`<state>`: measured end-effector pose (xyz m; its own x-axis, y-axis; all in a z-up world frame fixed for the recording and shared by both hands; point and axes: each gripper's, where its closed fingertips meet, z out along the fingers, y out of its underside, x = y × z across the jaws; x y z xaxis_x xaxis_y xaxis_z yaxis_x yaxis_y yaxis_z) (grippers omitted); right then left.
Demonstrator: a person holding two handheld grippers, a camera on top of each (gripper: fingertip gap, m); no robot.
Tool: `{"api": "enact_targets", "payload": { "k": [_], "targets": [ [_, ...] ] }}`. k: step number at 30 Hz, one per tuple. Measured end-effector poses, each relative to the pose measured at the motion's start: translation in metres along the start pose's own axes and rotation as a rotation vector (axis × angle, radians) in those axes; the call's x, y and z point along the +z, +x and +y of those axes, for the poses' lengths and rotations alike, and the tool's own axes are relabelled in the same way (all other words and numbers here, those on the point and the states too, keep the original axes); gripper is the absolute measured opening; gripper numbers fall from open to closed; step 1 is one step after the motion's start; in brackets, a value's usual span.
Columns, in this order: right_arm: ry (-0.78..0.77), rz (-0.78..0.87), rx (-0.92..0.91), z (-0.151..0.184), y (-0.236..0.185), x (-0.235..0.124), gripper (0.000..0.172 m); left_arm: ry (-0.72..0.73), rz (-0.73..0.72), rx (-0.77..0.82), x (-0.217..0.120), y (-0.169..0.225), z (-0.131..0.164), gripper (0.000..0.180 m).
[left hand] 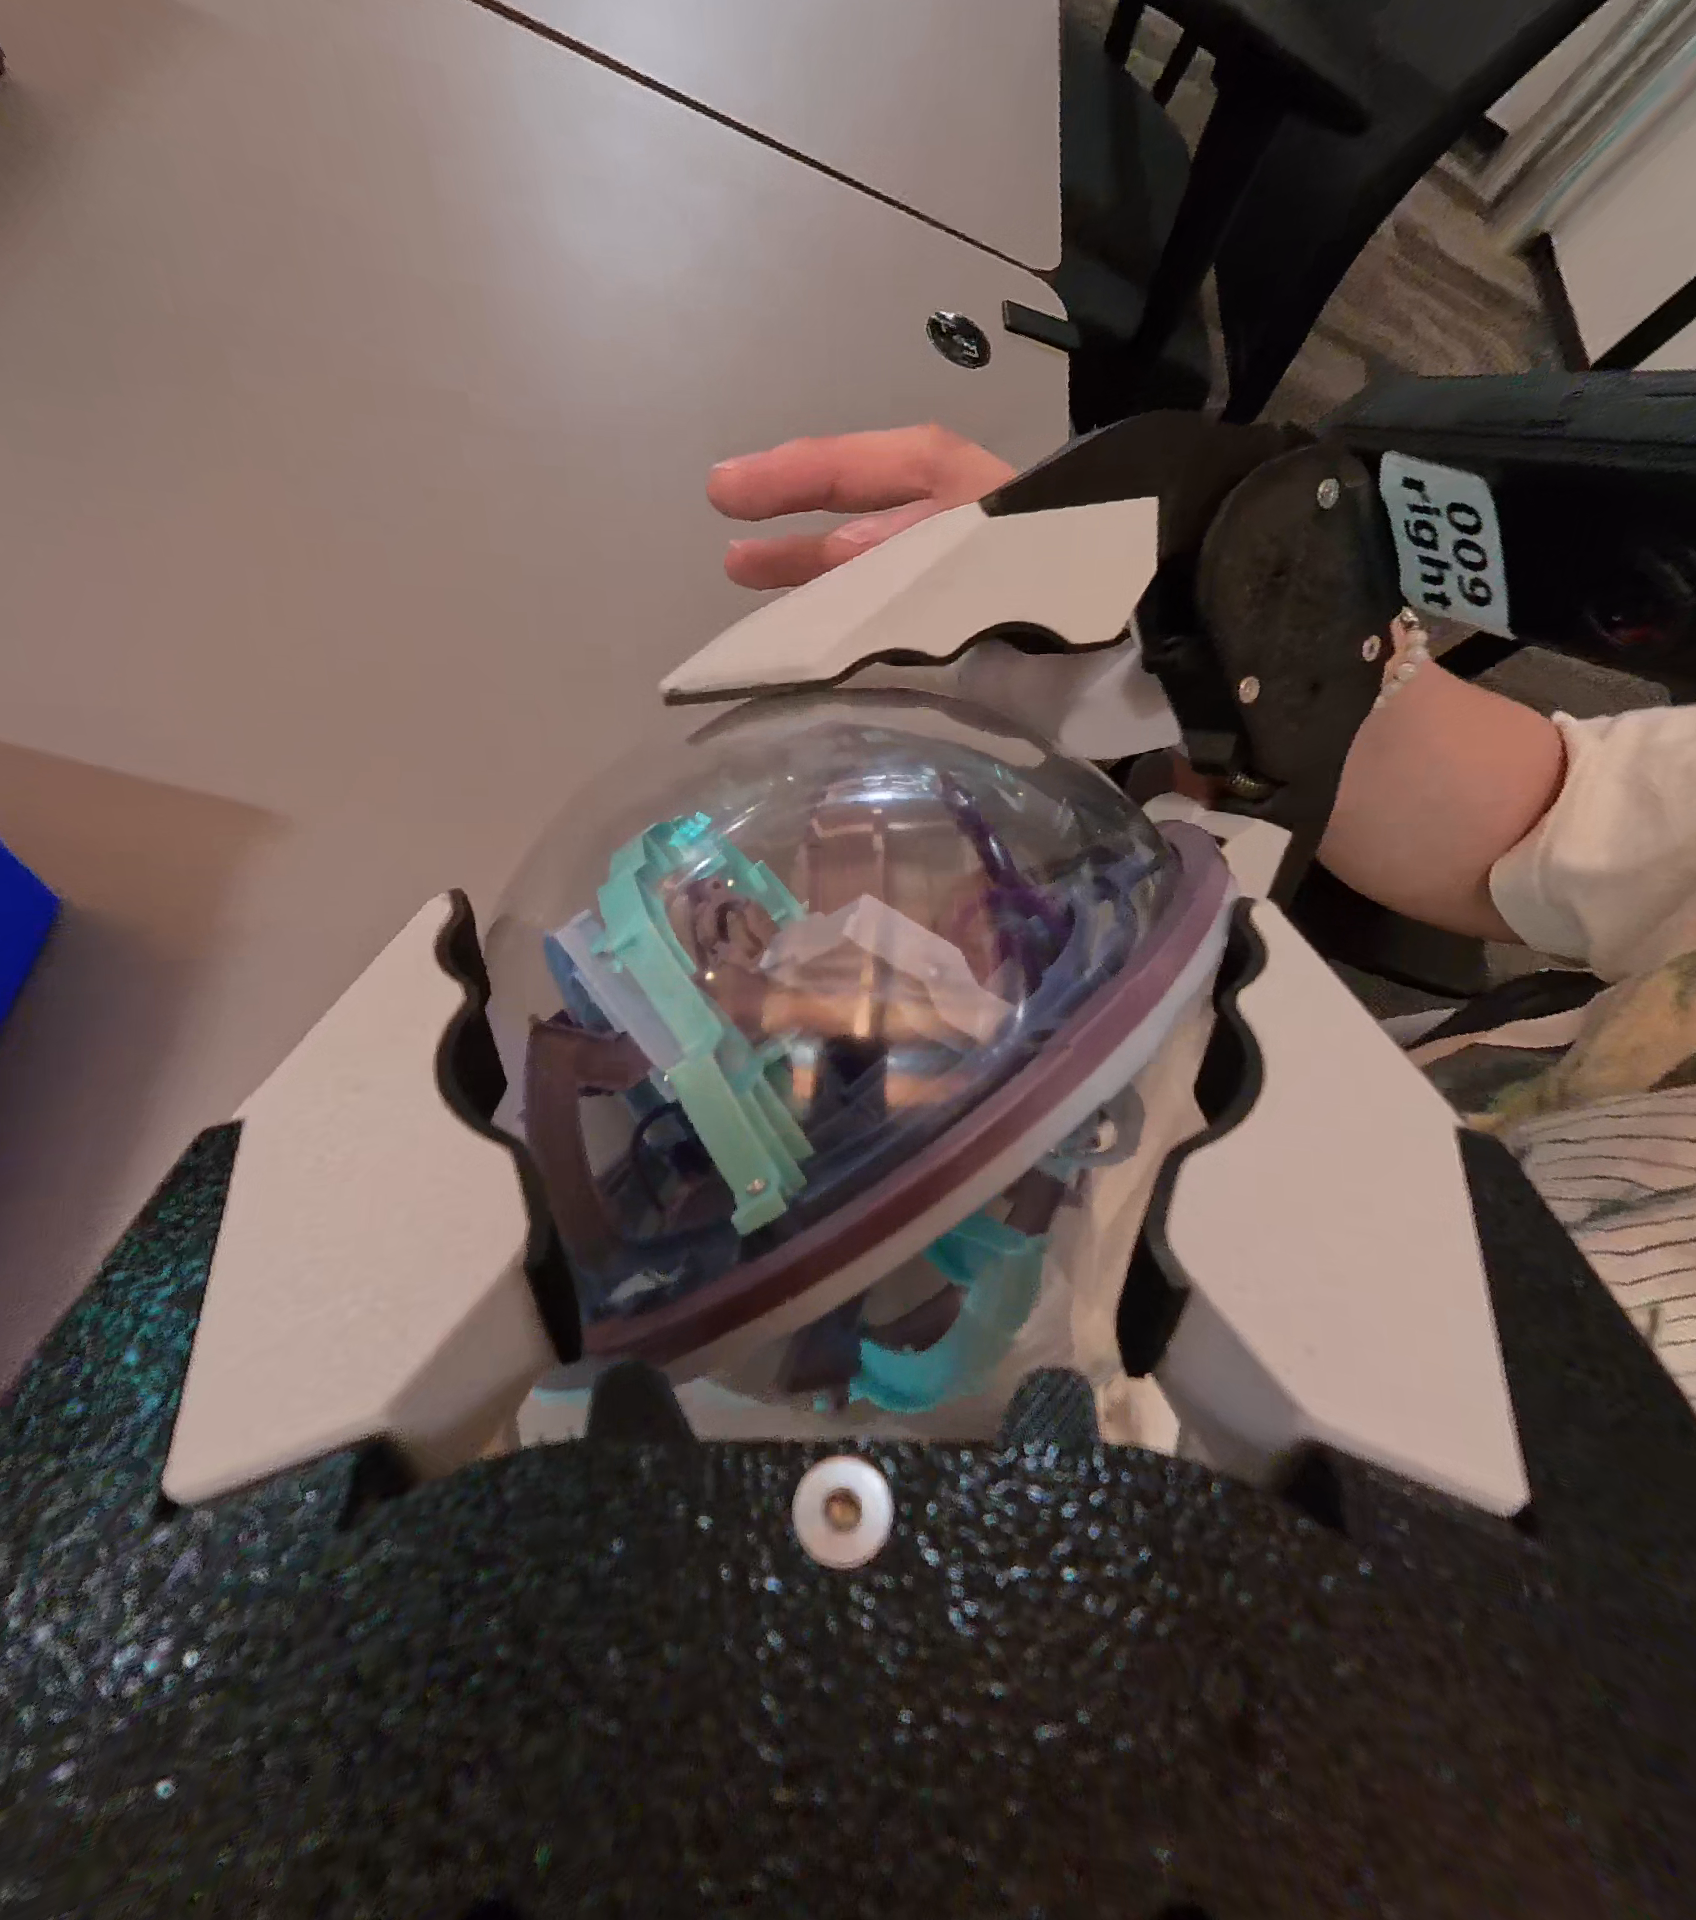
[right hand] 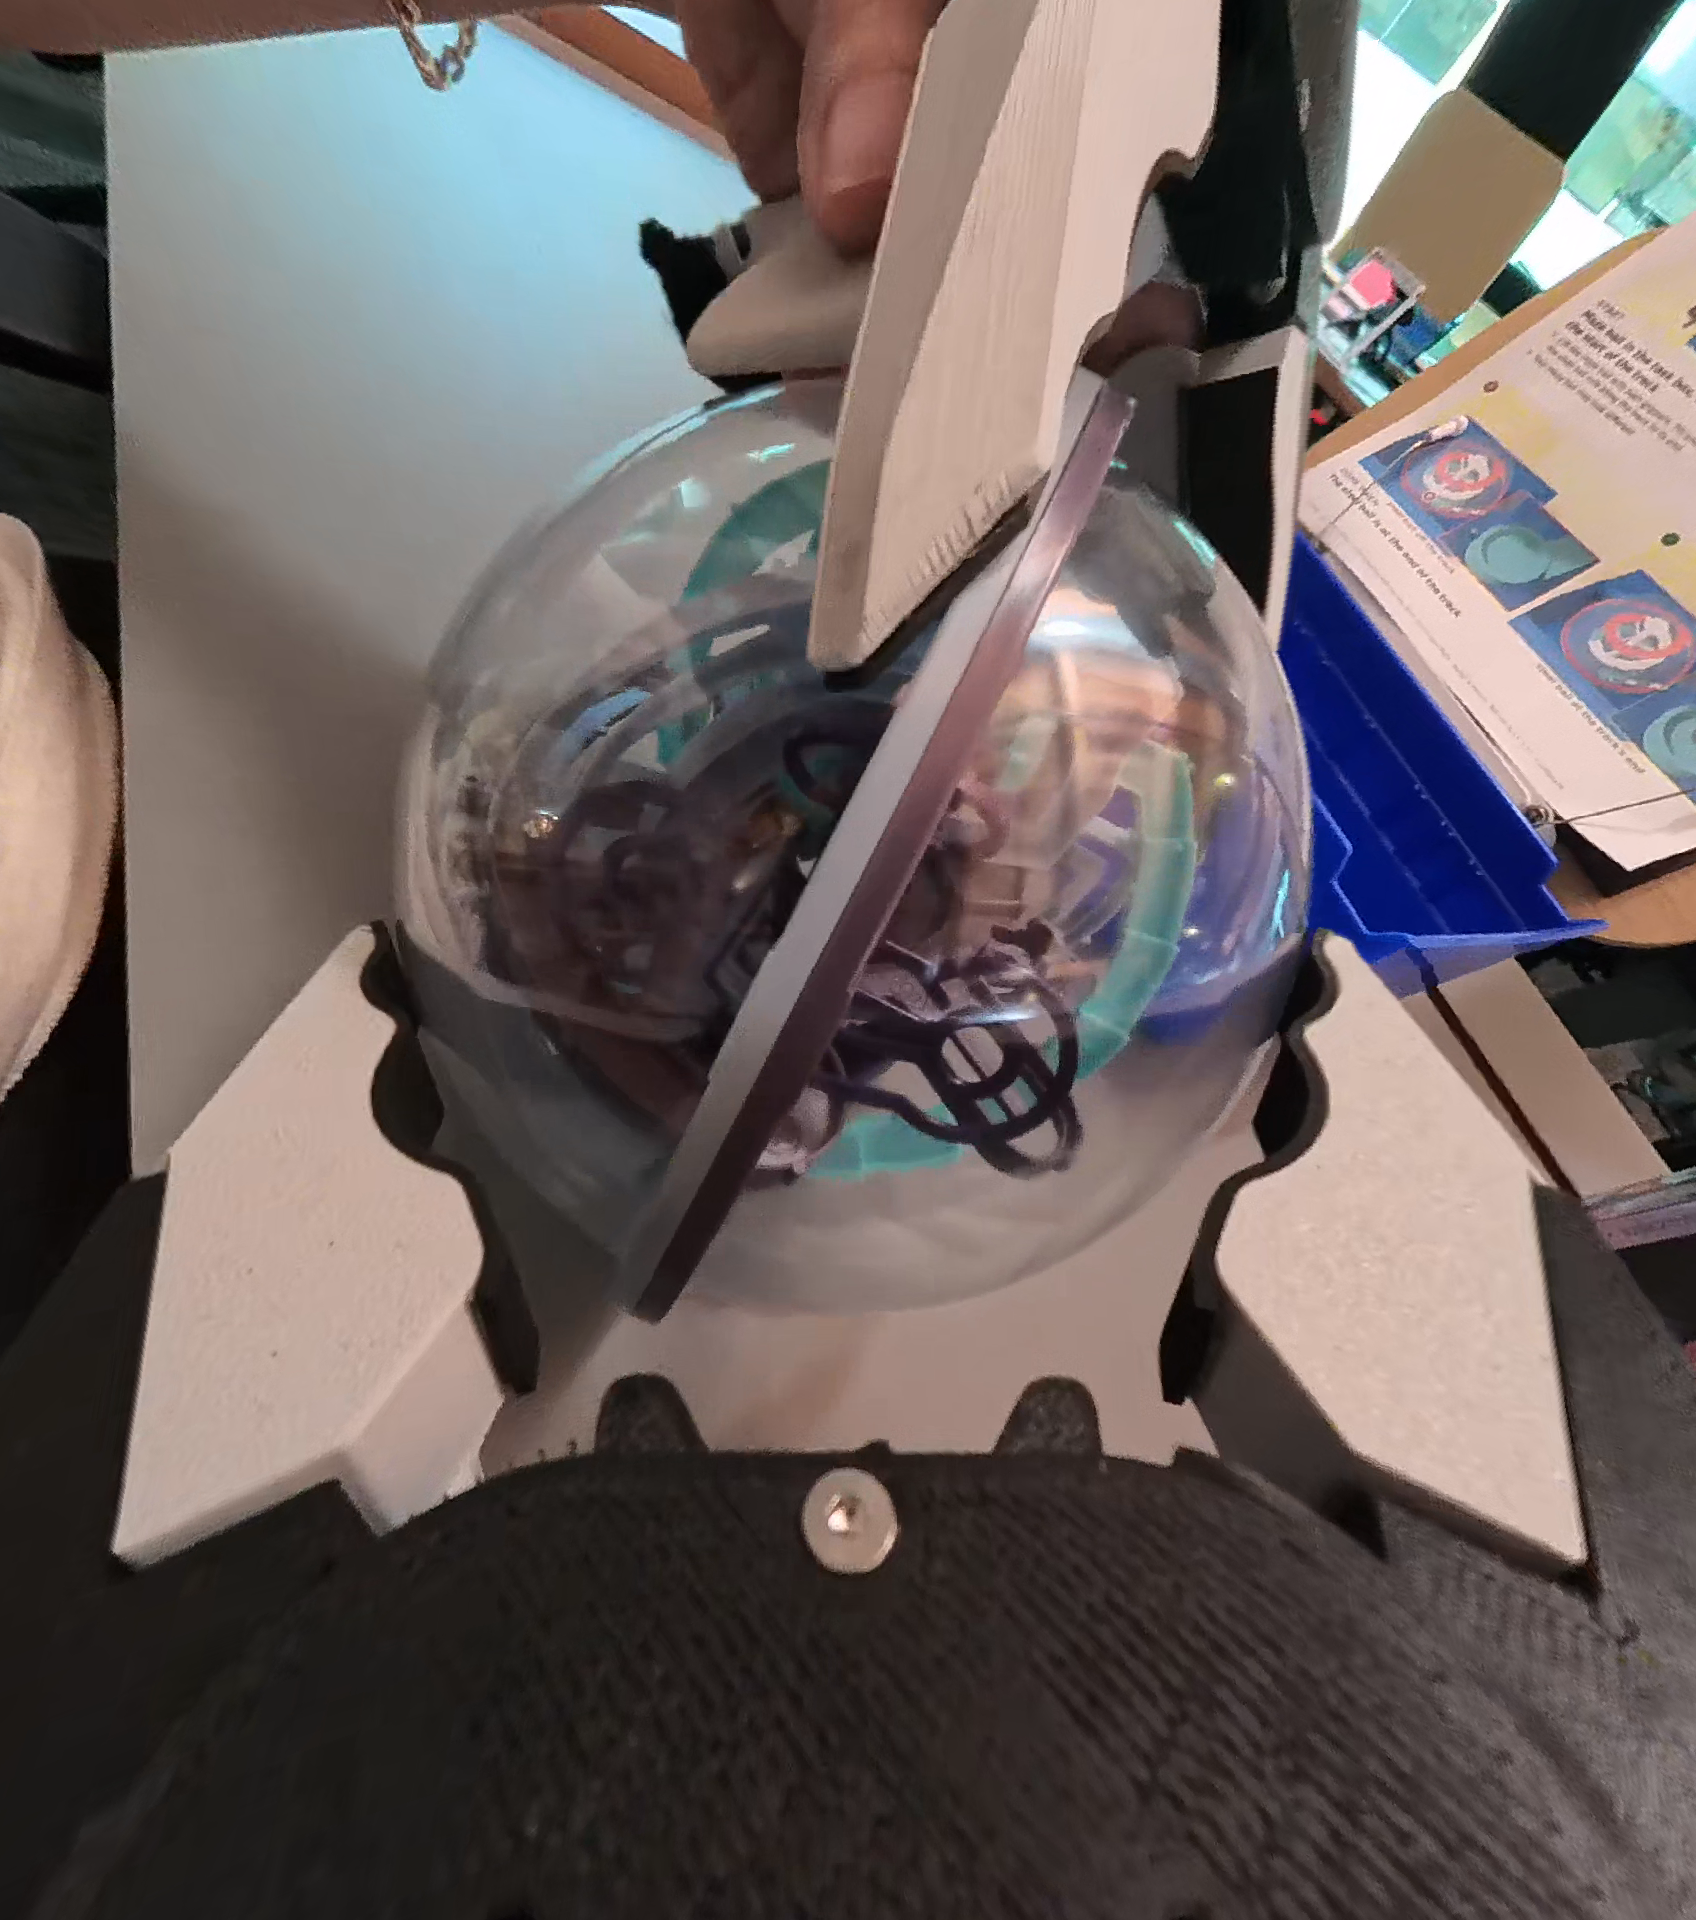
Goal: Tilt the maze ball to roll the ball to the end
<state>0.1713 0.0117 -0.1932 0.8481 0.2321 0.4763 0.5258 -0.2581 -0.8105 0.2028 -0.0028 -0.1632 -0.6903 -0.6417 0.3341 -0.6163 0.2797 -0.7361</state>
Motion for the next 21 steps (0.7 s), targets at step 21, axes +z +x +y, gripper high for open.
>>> {"api": "enact_targets", "payload": {
  "k": [21],
  "targets": [
    [-0.012, 0.061, 0.007, -0.003, 0.003, 0.01, 0.155, 0.118, -0.18, -0.061, -0.014, -0.014, 0.006, 0.148]
  ]
}}
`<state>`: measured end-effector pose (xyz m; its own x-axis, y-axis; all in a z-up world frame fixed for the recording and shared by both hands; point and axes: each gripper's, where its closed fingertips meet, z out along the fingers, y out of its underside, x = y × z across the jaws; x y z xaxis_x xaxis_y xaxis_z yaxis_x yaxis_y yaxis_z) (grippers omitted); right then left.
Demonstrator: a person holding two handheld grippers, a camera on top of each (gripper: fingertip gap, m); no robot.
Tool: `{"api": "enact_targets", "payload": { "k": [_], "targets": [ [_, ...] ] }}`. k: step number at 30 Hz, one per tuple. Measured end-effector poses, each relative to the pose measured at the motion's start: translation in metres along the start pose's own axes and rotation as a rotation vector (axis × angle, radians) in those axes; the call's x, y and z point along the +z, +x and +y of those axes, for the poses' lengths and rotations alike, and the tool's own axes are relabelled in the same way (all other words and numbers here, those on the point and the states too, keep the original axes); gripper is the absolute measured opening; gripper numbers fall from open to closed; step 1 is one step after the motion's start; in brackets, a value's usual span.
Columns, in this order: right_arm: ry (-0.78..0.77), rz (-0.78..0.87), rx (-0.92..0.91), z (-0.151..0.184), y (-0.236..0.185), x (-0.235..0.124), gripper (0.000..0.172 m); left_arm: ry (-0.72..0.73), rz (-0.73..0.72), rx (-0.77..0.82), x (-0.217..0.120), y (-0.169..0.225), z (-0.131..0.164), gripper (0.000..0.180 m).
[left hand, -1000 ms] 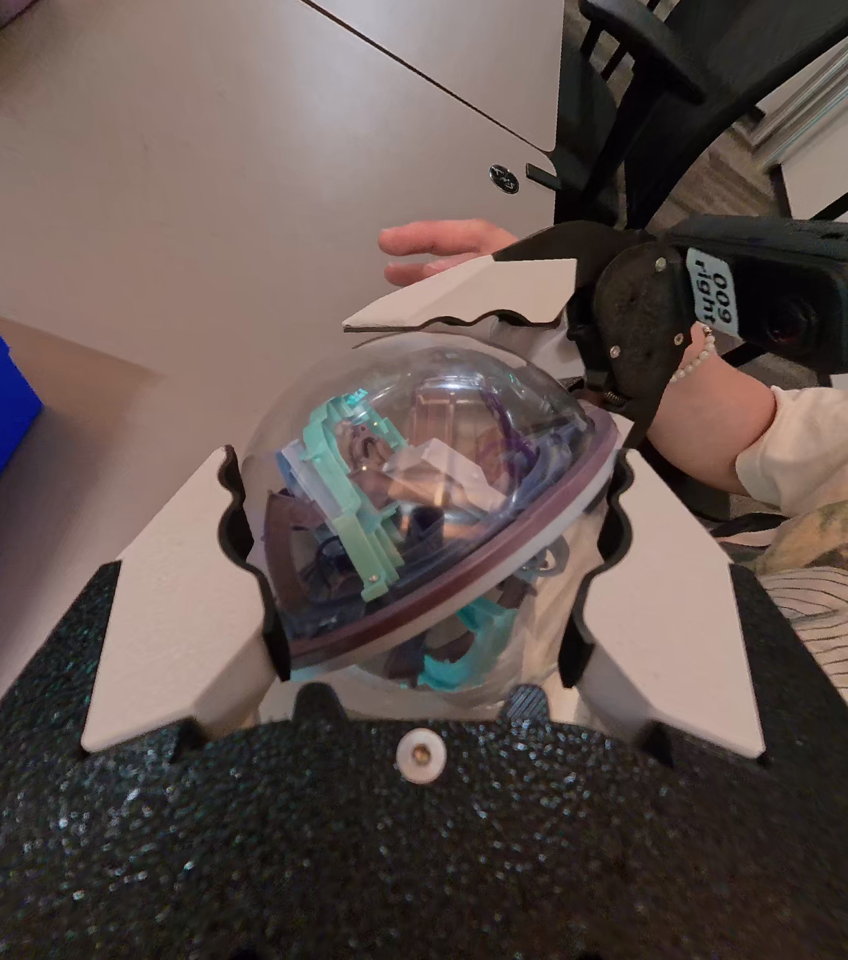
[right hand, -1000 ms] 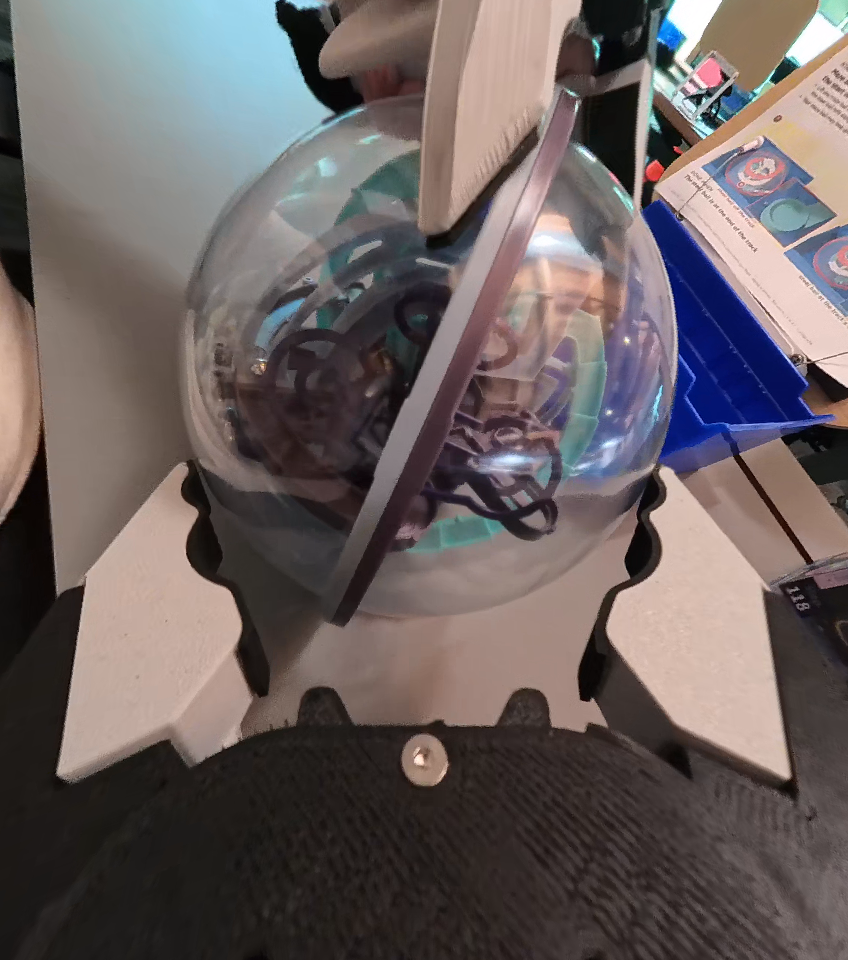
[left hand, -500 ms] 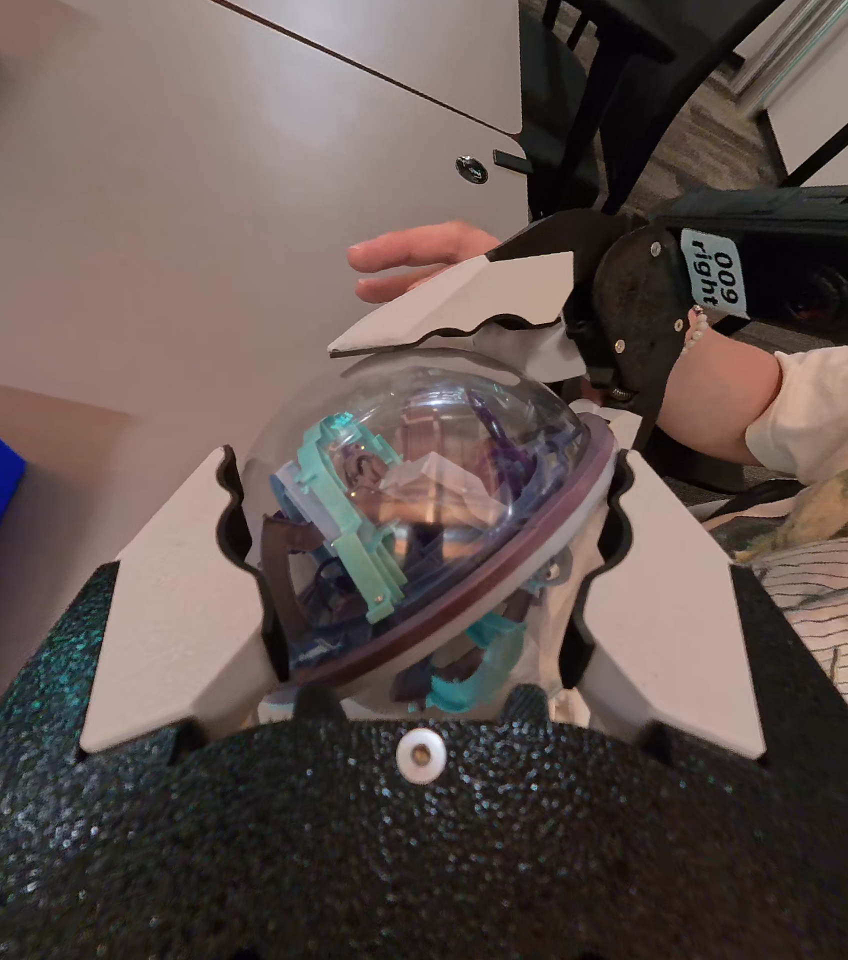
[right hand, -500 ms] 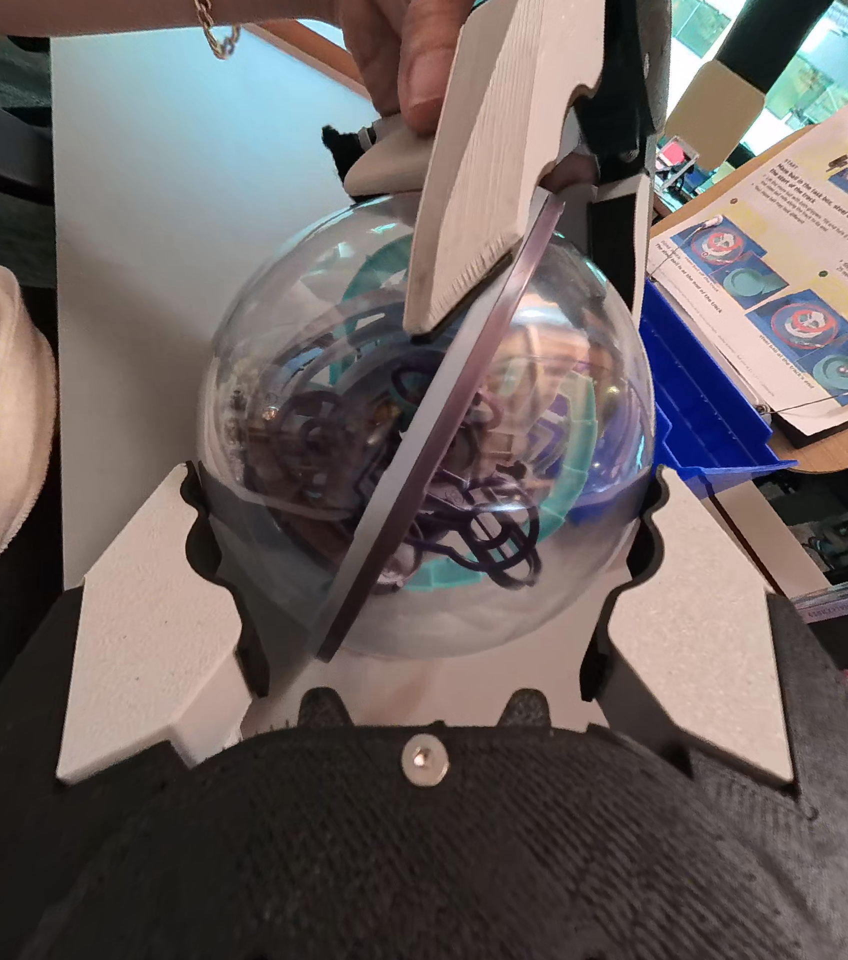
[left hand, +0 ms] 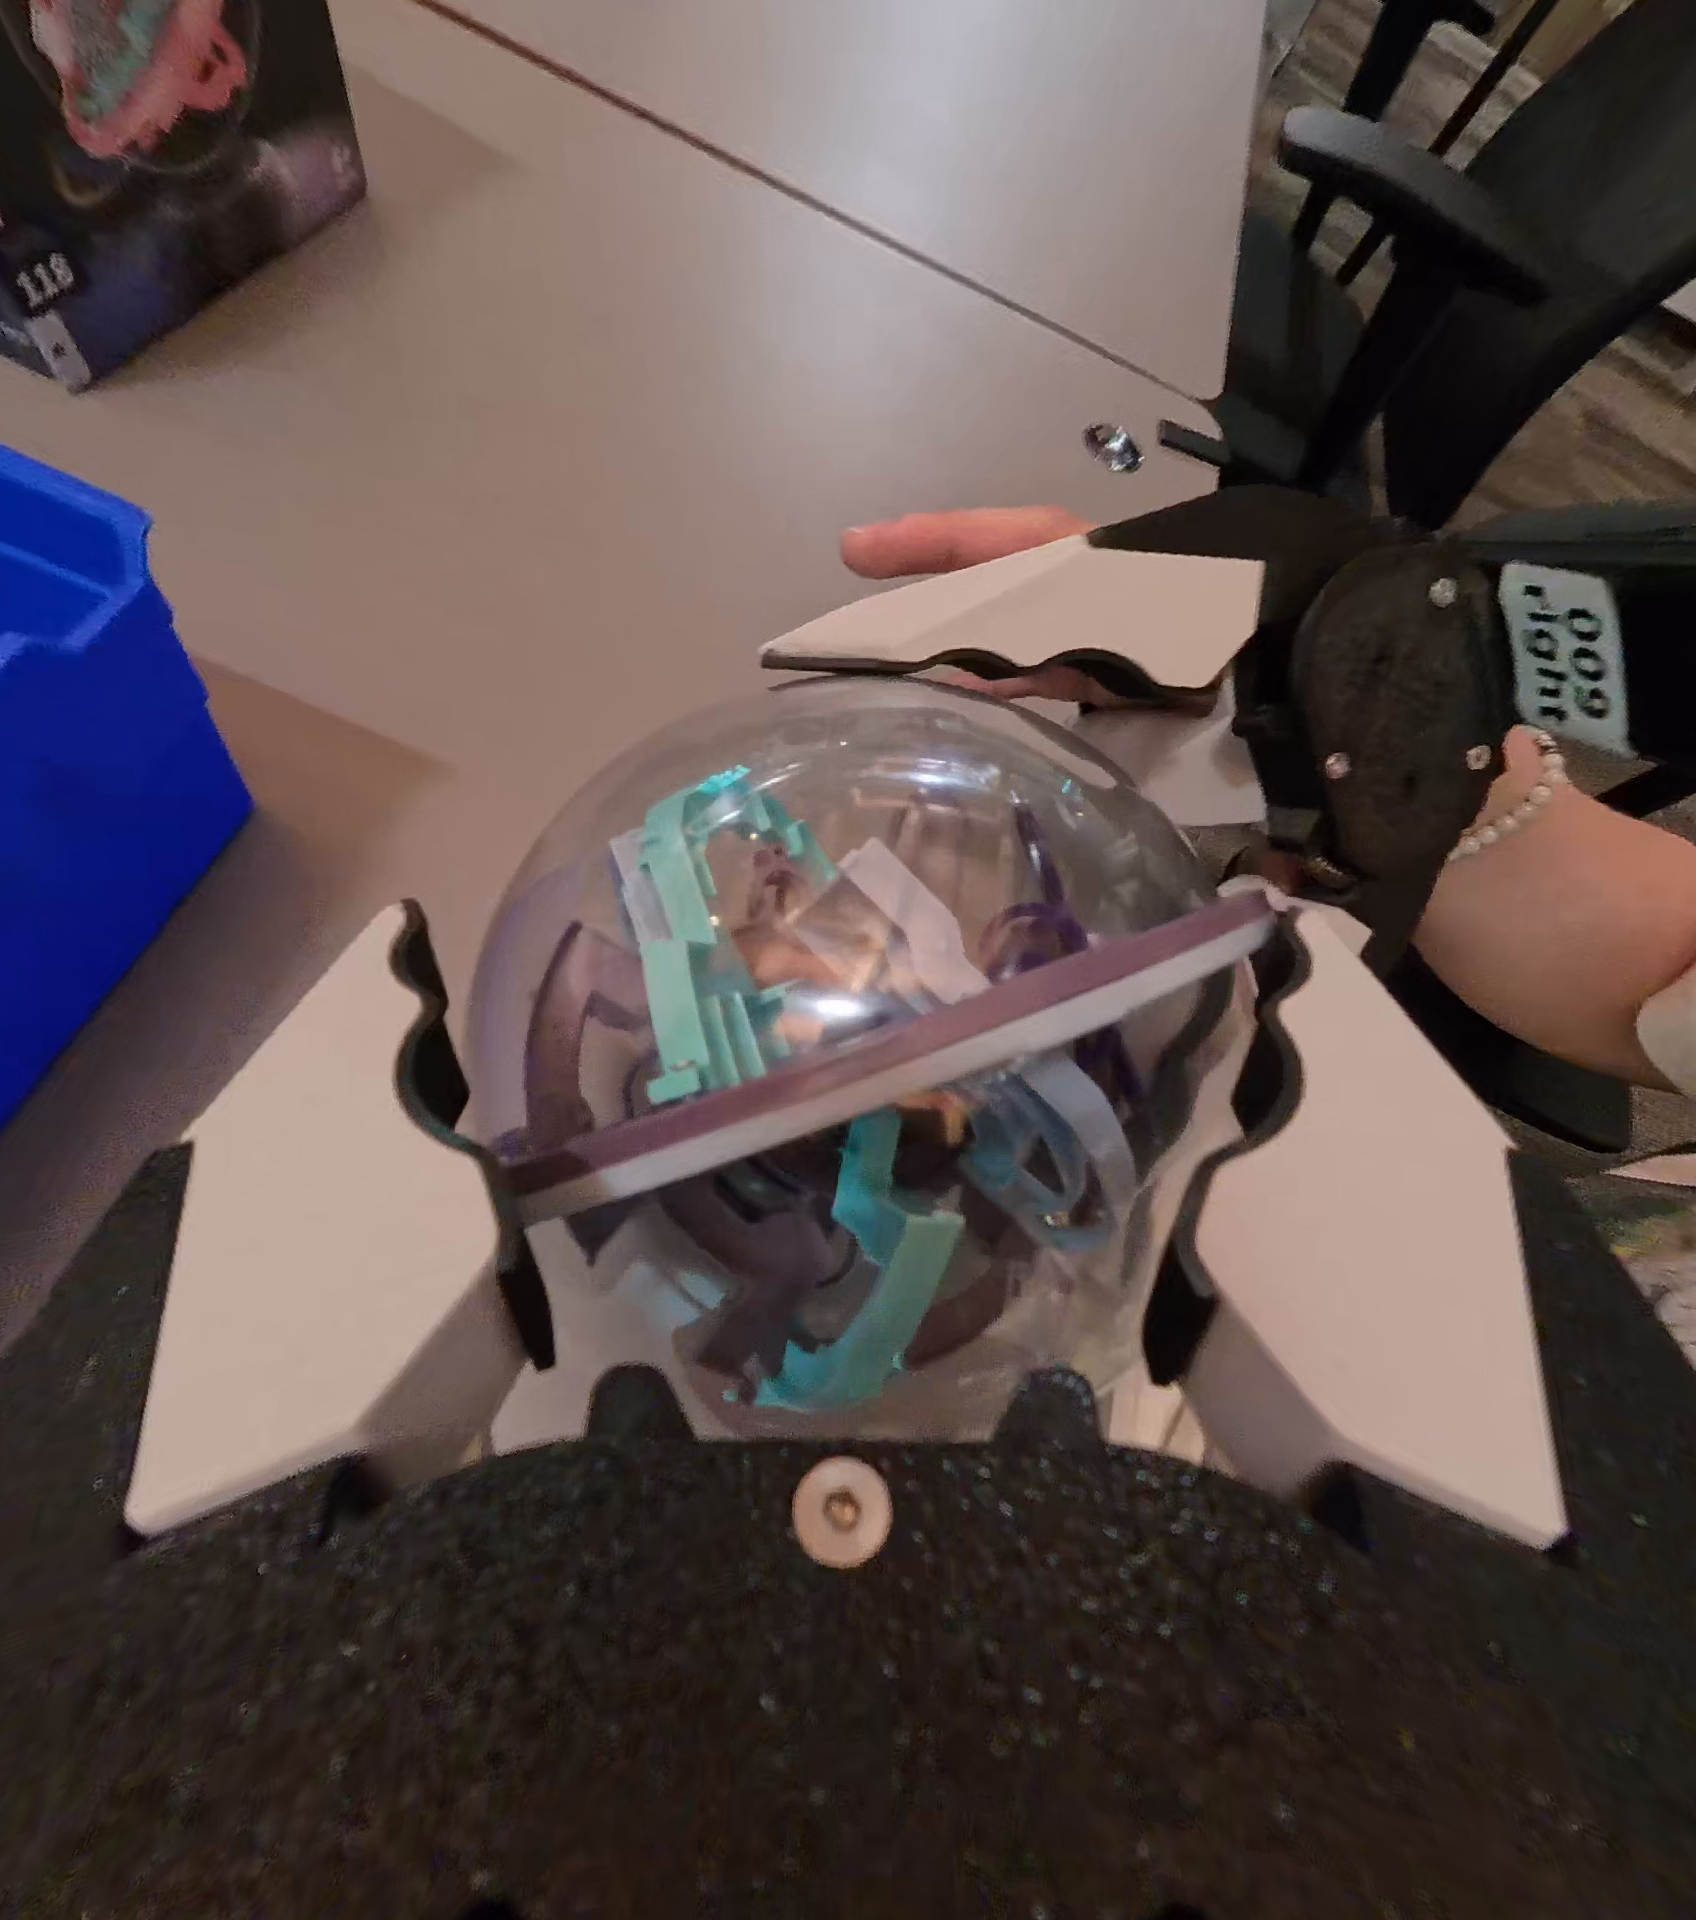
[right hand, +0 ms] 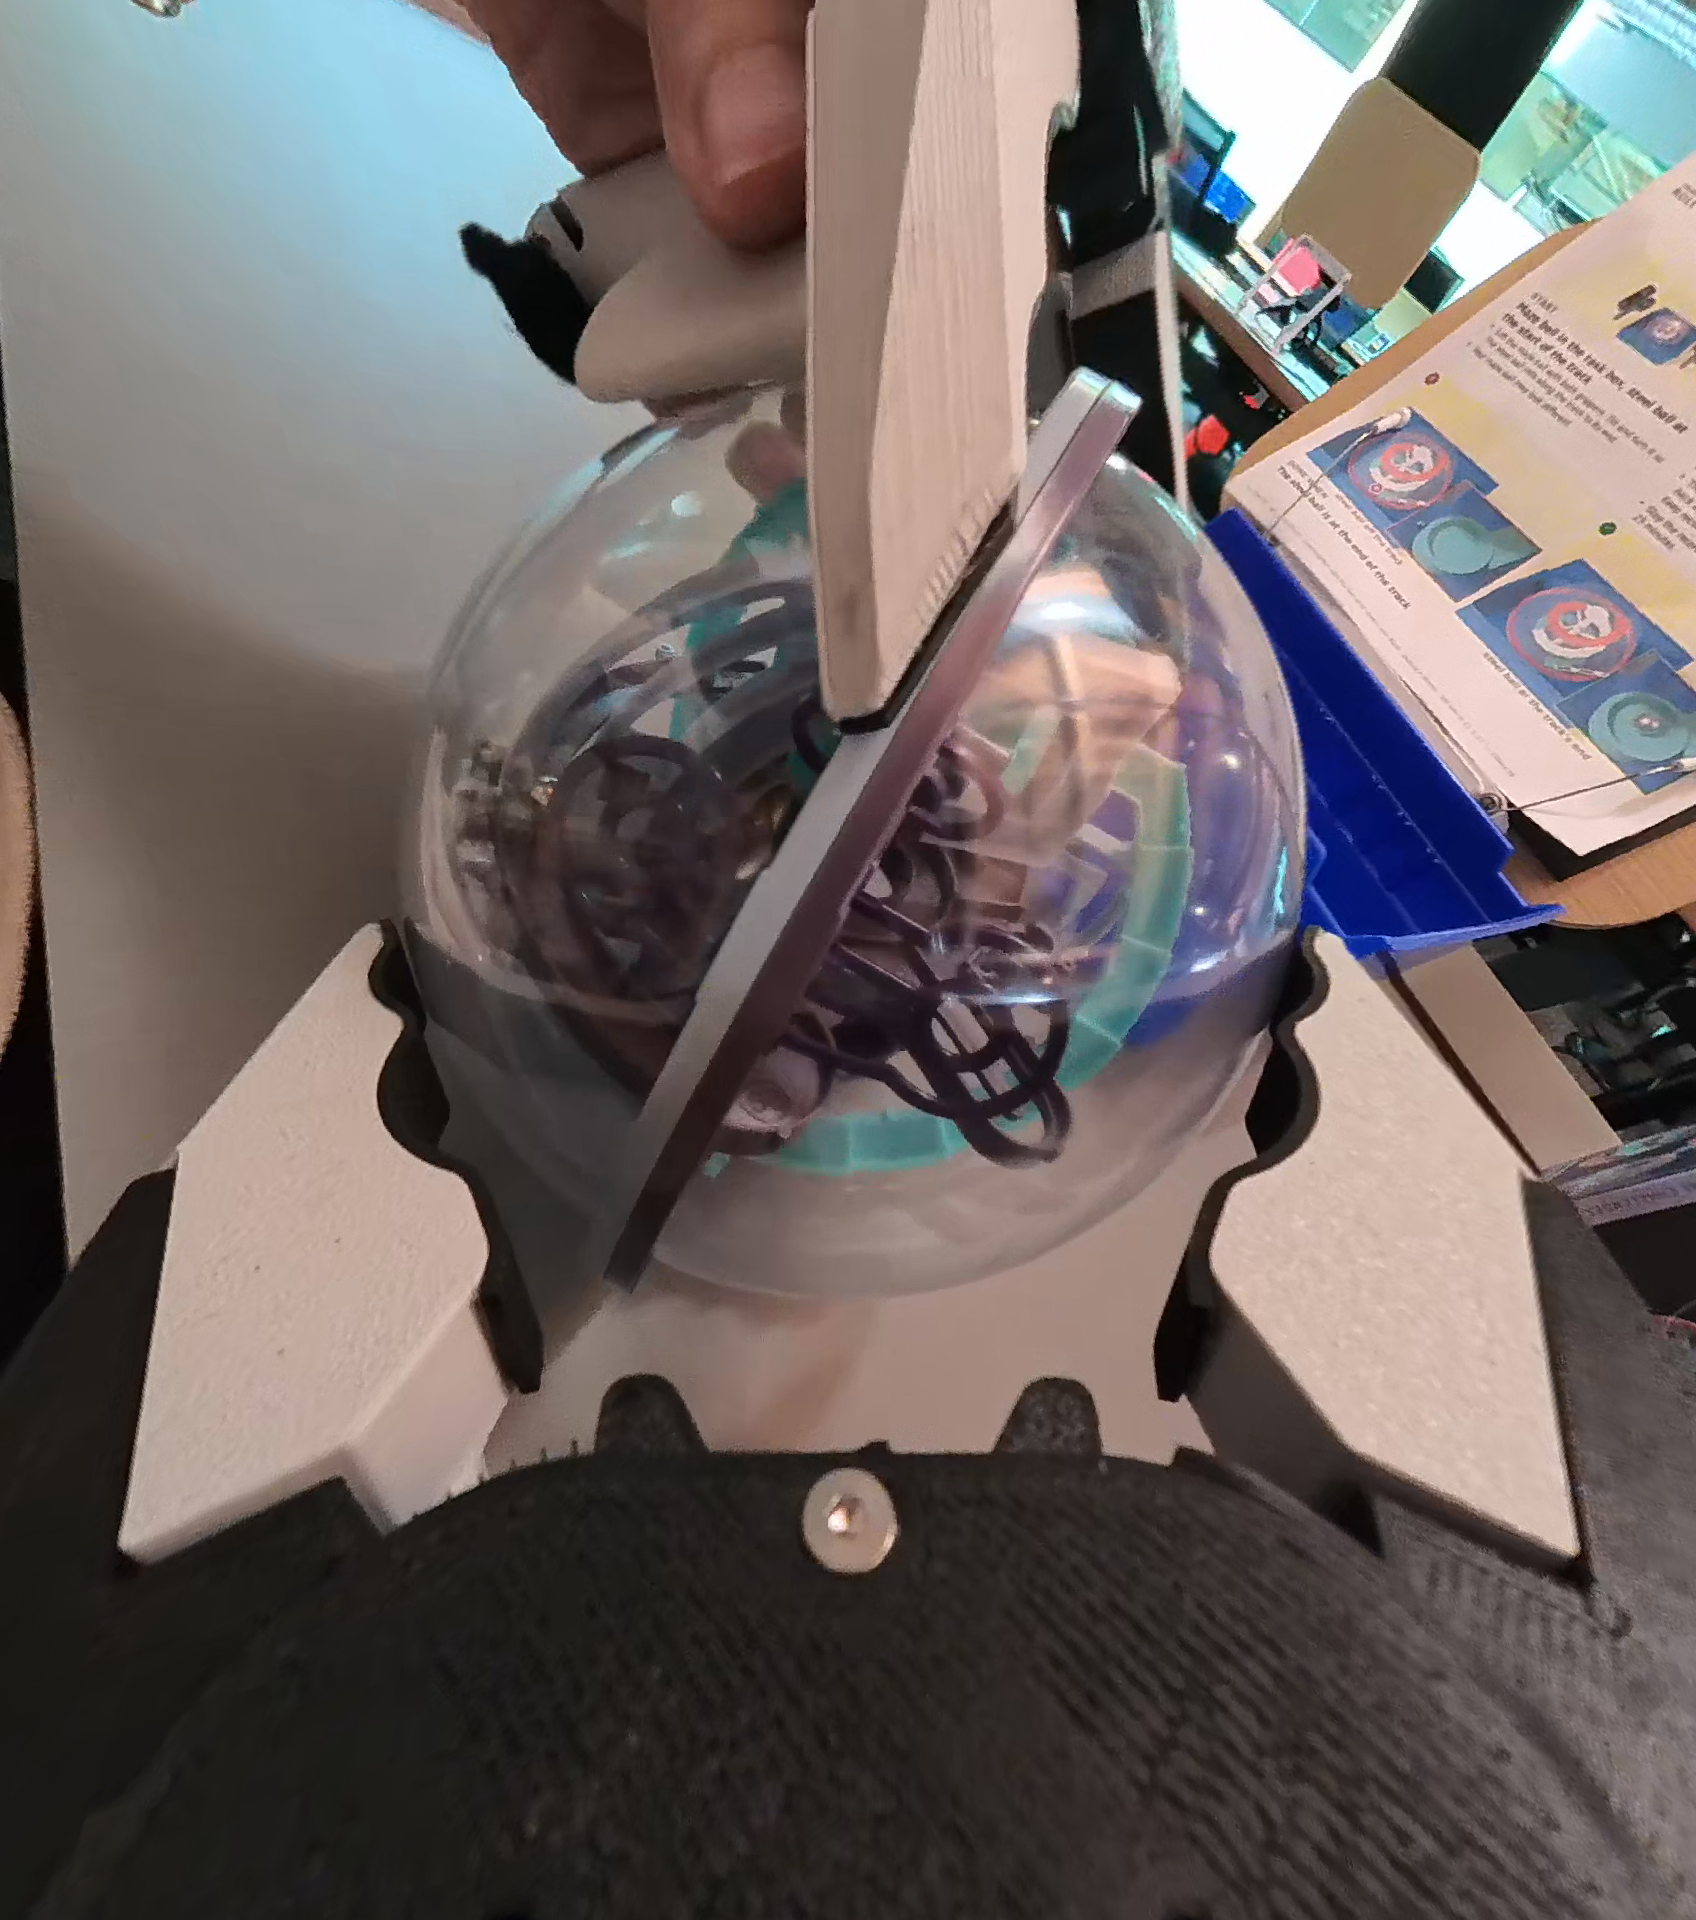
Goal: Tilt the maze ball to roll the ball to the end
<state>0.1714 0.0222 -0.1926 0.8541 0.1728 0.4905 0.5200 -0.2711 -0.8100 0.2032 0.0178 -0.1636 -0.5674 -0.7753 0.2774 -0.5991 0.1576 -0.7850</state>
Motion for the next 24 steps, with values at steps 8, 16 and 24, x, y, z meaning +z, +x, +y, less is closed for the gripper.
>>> {"api": "enact_targets", "payload": {
  "k": [8, 16, 24],
  "targets": [
    [-0.047, -0.013, -0.064, 0.007, 0.002, -0.01, 0.156, -0.153, 0.034, 0.075, 0.01, 0.008, 0.002, 0.148],
    [0.069, -0.014, -0.098, -0.017, 0.0, -0.019, 0.156, -0.24, 0.147, 0.197, 0.027, 0.023, 0.004, 0.147],
    [-0.001, 0.06, -0.182, -0.007, 0.004, -0.002, 0.157, -0.159, 0.187, 0.304, 0.025, 0.015, 0.004, 0.148]
  ]
}}
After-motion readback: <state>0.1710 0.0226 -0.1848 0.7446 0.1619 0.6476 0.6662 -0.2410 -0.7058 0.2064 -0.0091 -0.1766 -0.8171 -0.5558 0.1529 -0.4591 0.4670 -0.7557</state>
